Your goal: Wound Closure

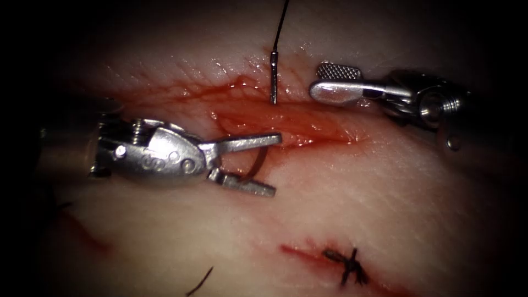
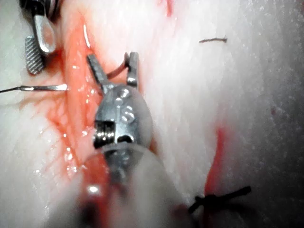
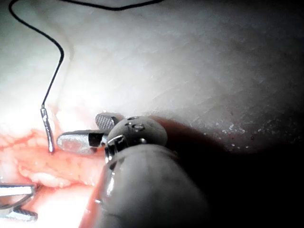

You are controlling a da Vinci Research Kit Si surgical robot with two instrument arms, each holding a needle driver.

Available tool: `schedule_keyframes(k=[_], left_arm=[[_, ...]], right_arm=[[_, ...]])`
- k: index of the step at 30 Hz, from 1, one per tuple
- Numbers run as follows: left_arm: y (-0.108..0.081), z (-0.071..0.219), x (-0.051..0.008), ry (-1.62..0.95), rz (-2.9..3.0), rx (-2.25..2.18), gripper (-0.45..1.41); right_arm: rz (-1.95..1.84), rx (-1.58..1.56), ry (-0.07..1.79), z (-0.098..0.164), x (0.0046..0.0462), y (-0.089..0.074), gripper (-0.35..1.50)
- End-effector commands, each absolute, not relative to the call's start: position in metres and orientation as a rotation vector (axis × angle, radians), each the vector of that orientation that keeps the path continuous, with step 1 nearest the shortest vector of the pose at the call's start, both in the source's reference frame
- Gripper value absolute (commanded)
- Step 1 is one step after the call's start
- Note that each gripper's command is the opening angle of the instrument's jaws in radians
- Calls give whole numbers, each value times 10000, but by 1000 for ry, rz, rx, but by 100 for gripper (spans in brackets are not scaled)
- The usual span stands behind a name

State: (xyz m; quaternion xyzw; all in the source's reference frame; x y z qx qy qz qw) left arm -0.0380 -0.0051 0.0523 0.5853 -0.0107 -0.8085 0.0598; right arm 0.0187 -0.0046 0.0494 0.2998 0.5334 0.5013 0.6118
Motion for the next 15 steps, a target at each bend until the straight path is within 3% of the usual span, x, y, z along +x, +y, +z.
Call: schedule_keyframes(k=[1,2,10,15], left_arm=[[-49,531,-384,-21,-2451,1780,-10],[-46,534,-379,58,-2493,1827,-45],[-50,520,-368,406,-2556,2008,-45],[-54,496,-372,838,-2544,2174,-45]], right_arm=[[1153,693,1231,497,195,-43,104],[1153,693,1231,497,195,-43,103],[1157,695,1226,498,194,-45,98],[1162,700,1221,500,195,-50,94]])
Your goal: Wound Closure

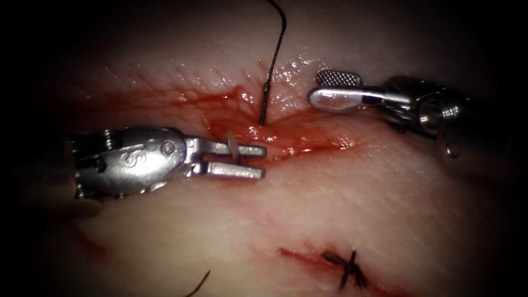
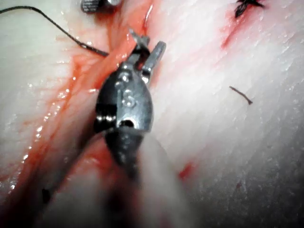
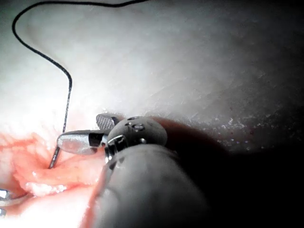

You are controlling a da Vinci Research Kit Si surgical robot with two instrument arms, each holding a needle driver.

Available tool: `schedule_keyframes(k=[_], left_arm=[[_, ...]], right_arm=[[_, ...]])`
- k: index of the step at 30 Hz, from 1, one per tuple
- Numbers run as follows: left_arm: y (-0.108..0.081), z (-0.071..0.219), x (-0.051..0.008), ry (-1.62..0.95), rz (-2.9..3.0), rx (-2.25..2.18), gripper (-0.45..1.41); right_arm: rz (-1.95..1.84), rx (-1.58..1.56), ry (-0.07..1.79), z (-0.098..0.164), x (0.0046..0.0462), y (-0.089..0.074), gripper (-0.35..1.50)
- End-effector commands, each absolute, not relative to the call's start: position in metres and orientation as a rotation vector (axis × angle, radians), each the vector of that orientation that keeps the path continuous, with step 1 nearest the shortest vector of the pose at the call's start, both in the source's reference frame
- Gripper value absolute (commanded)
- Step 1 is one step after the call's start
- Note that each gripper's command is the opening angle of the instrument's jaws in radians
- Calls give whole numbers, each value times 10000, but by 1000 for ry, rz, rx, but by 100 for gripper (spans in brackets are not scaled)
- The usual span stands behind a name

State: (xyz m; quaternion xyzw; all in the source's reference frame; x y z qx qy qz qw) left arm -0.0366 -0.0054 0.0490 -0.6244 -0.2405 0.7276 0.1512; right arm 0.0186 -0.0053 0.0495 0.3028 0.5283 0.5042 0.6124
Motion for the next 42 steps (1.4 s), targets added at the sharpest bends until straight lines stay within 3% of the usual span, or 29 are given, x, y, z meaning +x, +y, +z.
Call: schedule_keyframes(k=[1,21,26,27,28,30,37,38,39,40,42], left_arm=[[-54,492,-373,-734,2053,-1779,-45],[-83,435,-347,-983,1862,-1690,-45],[-70,402,-343,-710,2034,-1822,-45],[-59,396,-343,-582,2093,-1855,-45],[-54,394,-342,-541,2100,-1866,-45],[-41,391,-340,-405,2146,-1880,-45],[-27,393,-340,-191,2257,-1880,-45],[-23,396,-341,-146,2285,-1872,-45],[-21,397,-341,-120,2303,-1874,-45],[-20,399,-342,-99,2317,-1873,-45],[-18,403,-345,-48,2350,-1869,-45]], right_arm=[[1161,700,1218,500,195,-51,93],[1161,718,1209,497,187,-53,76],[1160,723,1208,494,181,-53,74],[1131,702,1210,492,177,-52,46],[1106,684,1211,490,175,-52,29],[932,561,1187,482,169,-48,10],[747,478,1165,454,159,-34,9],[758,491,1197,442,158,-32,-10],[766,494,1211,437,158,-31,-11],[773,500,1227,431,158,-30,-10],[852,567,1244,415,162,-29,14]])
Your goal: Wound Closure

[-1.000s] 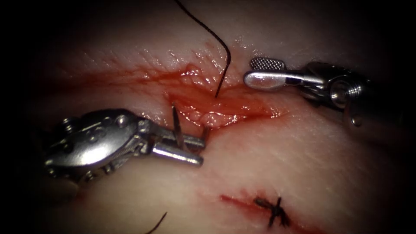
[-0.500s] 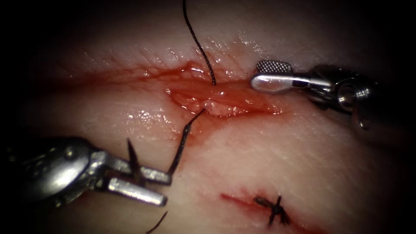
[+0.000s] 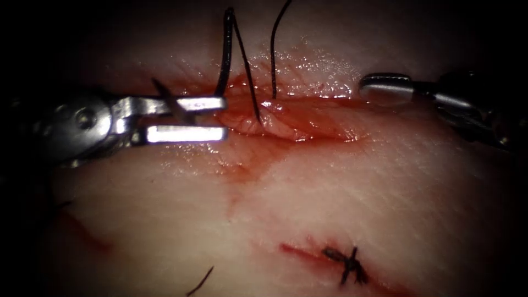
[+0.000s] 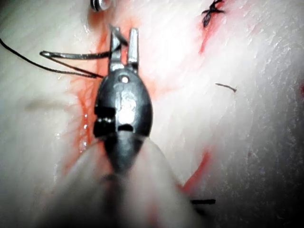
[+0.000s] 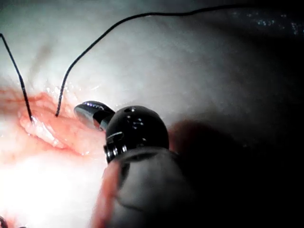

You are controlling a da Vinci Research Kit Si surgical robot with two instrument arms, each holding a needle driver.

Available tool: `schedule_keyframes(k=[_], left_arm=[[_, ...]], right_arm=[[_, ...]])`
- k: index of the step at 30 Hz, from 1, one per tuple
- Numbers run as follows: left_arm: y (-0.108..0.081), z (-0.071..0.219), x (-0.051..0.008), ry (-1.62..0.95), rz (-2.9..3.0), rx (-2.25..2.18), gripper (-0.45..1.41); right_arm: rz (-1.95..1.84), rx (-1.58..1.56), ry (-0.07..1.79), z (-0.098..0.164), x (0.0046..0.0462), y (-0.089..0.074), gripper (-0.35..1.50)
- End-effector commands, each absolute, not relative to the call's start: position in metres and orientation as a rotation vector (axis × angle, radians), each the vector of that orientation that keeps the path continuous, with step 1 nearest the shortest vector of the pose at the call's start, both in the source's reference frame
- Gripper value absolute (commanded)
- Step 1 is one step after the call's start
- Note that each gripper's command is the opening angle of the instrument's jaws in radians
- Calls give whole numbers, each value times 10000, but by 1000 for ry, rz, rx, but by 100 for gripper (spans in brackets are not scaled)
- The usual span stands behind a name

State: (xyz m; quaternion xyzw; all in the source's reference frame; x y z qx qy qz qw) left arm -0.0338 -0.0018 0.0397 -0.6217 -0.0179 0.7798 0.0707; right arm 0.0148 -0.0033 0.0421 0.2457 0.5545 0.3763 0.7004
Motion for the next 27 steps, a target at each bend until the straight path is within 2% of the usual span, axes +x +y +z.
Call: schedule_keyframes(k=[1,2,3,7,9,18,27], left_arm=[[-18,404,-346,-32,2360,-1866,-45],[-19,407,-351,15,2389,-1865,-45],[-22,409,-356,54,2414,-1864,-45],[-32,414,-371,181,2492,-1876,-45],[-39,418,-381,271,2548,-1884,-45],[-53,427,-396,459,2654,-1837,-45],[-56,430,-397,509,2658,-1807,-45]], right_arm=[[891,602,1244,408,164,-29,39],[947,653,1246,391,168,-29,66],[979,685,1239,378,174,-30,76],[1049,790,1224,353,190,-34,79],[1087,837,1197,344,206,-38,98],[1166,898,1106,356,233,-44,101],[1169,895,1079,375,240,-50,96]])
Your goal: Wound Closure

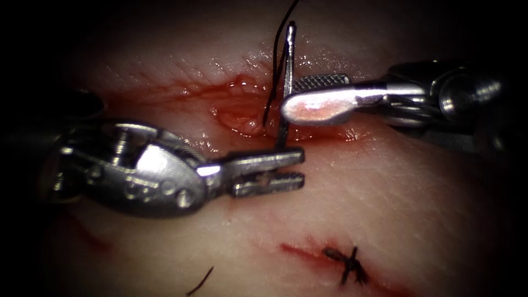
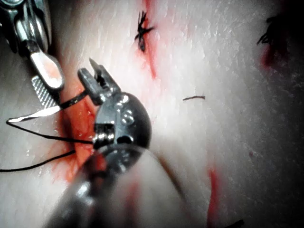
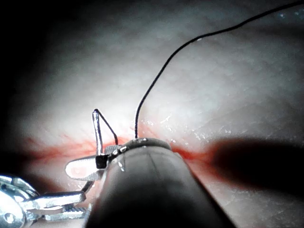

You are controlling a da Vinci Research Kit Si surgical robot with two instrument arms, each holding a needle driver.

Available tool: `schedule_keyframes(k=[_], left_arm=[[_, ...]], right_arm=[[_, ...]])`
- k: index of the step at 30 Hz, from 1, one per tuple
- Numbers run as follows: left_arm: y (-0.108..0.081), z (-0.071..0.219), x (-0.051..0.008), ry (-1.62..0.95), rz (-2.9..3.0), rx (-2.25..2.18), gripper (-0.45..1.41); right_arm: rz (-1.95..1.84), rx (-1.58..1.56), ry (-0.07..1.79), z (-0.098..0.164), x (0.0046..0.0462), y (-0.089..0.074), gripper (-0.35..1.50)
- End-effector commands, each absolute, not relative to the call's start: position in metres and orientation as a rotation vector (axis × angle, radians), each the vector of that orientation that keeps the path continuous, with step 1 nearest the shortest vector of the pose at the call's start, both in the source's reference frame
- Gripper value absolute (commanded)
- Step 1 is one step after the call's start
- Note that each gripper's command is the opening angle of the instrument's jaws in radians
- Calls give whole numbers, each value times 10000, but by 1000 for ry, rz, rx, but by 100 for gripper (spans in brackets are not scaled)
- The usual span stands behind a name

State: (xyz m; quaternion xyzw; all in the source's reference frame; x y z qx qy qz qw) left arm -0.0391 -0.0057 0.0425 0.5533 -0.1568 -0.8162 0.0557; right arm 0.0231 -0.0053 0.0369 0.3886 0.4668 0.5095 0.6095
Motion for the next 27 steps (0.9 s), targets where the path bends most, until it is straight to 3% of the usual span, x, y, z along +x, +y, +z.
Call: schedule_keyframes(k=[1,8,17,18,20,26,27], left_arm=[[-56,430,-397,-474,-2474,1682,-45],[-57,428,-399,-478,-2469,1679,-45],[-60,430,-403,-486,-2463,1675,-45],[-60,430,-404,-486,-2464,1675,-45],[-59,430,-405,-487,-2465,1674,-45],[-58,430,-407,-492,-2467,1675,-45],[-58,430,-407,-492,-2468,1675,4]], right_arm=[[1169,895,1079,375,240,-50,96],[1182,887,1075,384,241,-49,96],[1240,918,1055,385,251,-46,59],[1254,929,1049,385,252,-46,44],[1285,959,1033,388,255,-52,-35],[1332,973,960,392,252,-54,-35],[1343,978,955,393,251,-54,-35]])
